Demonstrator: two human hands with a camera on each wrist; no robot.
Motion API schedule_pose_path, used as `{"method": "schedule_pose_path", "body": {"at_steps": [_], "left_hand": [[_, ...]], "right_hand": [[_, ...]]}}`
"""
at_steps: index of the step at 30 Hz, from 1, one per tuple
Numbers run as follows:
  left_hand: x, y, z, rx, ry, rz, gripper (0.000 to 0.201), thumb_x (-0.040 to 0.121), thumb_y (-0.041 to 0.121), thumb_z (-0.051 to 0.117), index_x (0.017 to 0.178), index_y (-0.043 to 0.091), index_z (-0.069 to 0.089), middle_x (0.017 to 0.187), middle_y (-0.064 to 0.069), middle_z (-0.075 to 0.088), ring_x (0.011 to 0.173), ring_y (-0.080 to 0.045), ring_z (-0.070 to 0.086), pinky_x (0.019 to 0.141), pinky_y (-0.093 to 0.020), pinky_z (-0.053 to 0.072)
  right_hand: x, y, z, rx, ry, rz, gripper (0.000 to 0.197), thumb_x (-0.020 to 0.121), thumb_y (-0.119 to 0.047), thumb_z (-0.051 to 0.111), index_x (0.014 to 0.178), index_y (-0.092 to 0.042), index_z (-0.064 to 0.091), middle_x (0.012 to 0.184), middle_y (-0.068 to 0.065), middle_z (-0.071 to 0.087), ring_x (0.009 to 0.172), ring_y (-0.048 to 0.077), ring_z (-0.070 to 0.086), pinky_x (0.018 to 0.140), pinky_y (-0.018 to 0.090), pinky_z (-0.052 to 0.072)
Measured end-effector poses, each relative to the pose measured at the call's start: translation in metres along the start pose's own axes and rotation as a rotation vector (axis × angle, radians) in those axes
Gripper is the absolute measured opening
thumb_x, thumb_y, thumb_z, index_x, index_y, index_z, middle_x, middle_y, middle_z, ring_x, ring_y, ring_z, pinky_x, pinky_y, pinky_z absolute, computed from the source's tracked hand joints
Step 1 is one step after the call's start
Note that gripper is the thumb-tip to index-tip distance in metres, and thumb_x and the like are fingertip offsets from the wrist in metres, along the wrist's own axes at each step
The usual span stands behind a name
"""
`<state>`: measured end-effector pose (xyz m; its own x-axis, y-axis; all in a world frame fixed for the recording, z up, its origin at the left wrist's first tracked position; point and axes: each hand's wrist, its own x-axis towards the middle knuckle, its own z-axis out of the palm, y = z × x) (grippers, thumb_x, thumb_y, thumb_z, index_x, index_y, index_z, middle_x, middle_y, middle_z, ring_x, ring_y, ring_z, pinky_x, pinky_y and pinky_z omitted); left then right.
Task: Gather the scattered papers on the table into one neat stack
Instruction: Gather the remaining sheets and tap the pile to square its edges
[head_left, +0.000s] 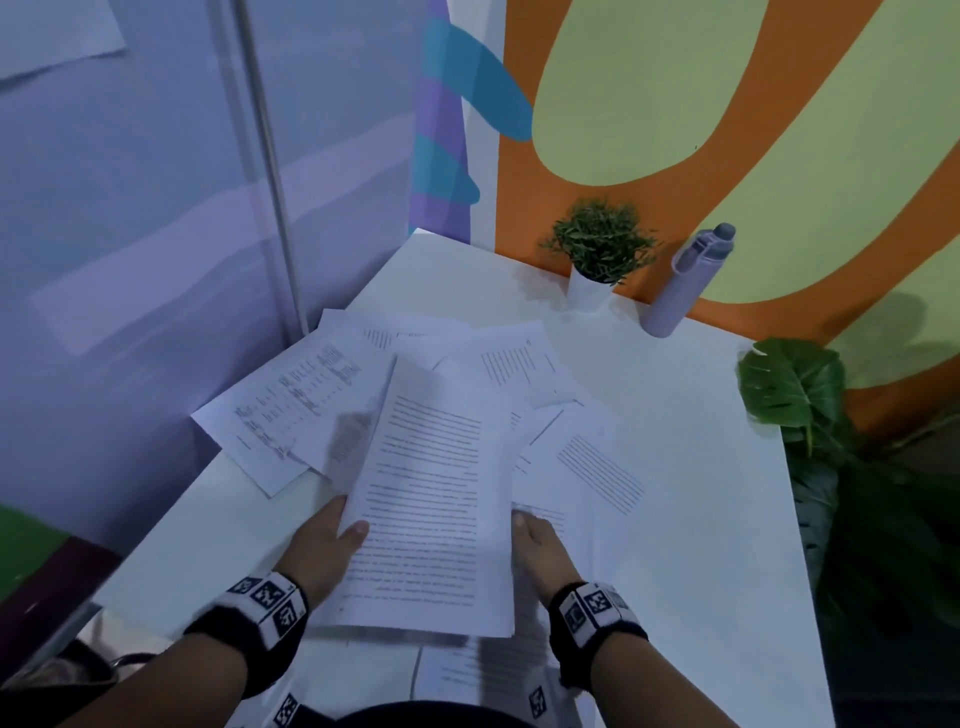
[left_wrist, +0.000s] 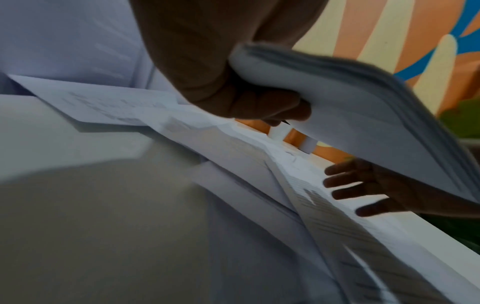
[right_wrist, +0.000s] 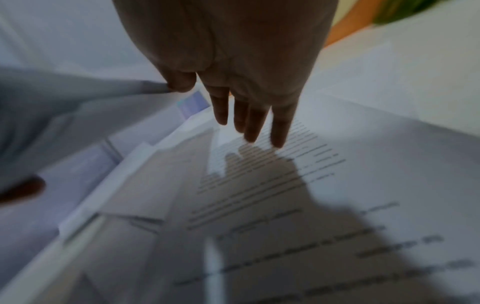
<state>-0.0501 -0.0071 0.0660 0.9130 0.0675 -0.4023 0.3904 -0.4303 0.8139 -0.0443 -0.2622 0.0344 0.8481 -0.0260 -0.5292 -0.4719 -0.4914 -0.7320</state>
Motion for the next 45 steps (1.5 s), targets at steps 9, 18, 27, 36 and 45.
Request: {"method": "schedule_pose_path", "body": {"at_steps": [9,18,27,36,45], "left_hand": [[0.001,0.036,0.069,0.226,-0.196,0.198,0.036,0.097,0.019,0.041,0.132,0.014,0.044,0.13,-0.004,0.055,0.118,-0.022,0.053,0.096,-0.025,0.038],[0.009,0.035,0.129,0.248,-0.457,0.189,0.047,0.094,0.034,0.046,0.139,0.024,0.036,0.131,-0.001,0.051,0.115,-0.016,0.053,0.099,-0.027,0.04],[0.028,-0.013,0.102,1.13,-0.306,0.104,0.088,0.078,0.065,0.046,0.143,0.046,-0.01,0.153,0.003,-0.032,0.144,-0.032,-0.018,0.111,-0.061,0.014],[0.019,-0.032,0.088,1.081,-0.388,0.037,0.082,0.081,0.063,0.043,0.143,0.048,-0.01,0.156,0.01,-0.022,0.146,-0.028,-0.008,0.113,-0.058,0.017],[0.065,-0.021,0.031,0.81,0.073,0.03,0.068,0.088,0.044,0.049,0.147,0.033,0.016,0.156,-0.002,0.012,0.139,-0.029,0.019,0.112,-0.046,0.029]], "right_hand": [[-0.017,0.031,-0.049,0.605,0.125,0.256,0.043,0.093,-0.052,0.042,0.111,-0.019,0.06,0.11,0.008,0.068,0.101,0.029,0.064,0.091,0.044,0.053],[-0.052,0.109,-0.122,0.203,0.568,0.307,0.006,0.091,0.001,0.041,0.092,-0.003,0.047,0.092,0.013,0.055,0.087,0.026,0.052,0.075,0.027,0.038],[-0.09,0.16,-0.179,-0.087,0.636,0.516,0.036,0.09,-0.003,0.037,0.126,-0.006,0.041,0.101,0.016,0.053,0.083,0.031,0.05,0.075,0.033,0.044],[-0.049,0.126,-0.127,-0.487,0.546,0.258,0.049,0.094,-0.023,0.043,0.142,-0.025,0.039,0.155,0.002,0.027,0.139,0.024,0.027,0.112,0.037,0.027],[-0.025,0.081,-0.034,-0.694,0.095,-0.154,0.065,0.09,-0.023,0.049,0.148,-0.039,0.023,0.16,0.004,0.006,0.147,0.031,0.008,0.116,0.056,0.021]]}}
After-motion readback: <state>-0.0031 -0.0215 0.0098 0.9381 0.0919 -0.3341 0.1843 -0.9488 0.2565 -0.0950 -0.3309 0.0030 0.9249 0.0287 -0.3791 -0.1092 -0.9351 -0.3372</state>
